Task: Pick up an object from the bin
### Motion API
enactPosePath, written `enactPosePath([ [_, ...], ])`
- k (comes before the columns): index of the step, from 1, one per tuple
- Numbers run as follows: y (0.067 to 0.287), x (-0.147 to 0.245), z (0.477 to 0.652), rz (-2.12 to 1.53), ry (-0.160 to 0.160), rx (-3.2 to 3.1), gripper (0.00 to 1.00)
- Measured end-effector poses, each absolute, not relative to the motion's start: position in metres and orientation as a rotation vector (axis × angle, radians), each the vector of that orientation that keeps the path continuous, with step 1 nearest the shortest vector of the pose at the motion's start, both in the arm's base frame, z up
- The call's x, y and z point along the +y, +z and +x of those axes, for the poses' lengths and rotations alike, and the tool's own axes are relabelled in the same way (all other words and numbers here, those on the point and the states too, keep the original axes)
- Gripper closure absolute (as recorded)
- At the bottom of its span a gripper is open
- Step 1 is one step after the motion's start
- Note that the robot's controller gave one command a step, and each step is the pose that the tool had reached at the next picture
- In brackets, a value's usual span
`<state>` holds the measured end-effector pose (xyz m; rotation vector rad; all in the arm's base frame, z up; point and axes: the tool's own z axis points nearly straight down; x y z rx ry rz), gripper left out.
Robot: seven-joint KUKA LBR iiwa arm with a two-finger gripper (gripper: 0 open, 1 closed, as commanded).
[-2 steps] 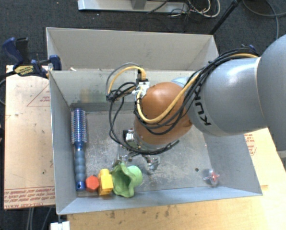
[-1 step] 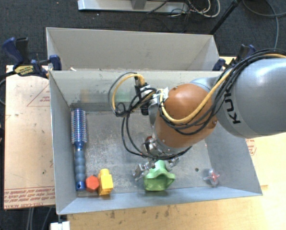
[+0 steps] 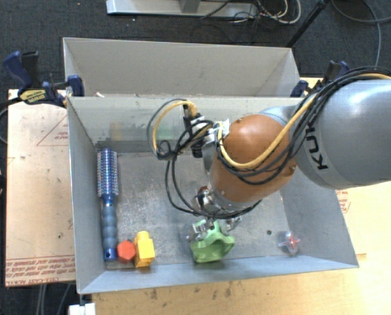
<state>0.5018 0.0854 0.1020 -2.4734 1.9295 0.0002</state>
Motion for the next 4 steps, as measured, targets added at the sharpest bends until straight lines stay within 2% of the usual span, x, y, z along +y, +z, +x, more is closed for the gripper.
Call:
enactPosePath([
  [1, 0.092, 0.101, 0.508, -2.936, -0.019, 1.091, 1.0],
  [2, 0.105, 0.116, 0.497, -2.965, 0.003, 1.031, 1.0],
  [4, 0.095, 0.136, 0.49, -2.972, -0.044, 0.963, 1.0],
])
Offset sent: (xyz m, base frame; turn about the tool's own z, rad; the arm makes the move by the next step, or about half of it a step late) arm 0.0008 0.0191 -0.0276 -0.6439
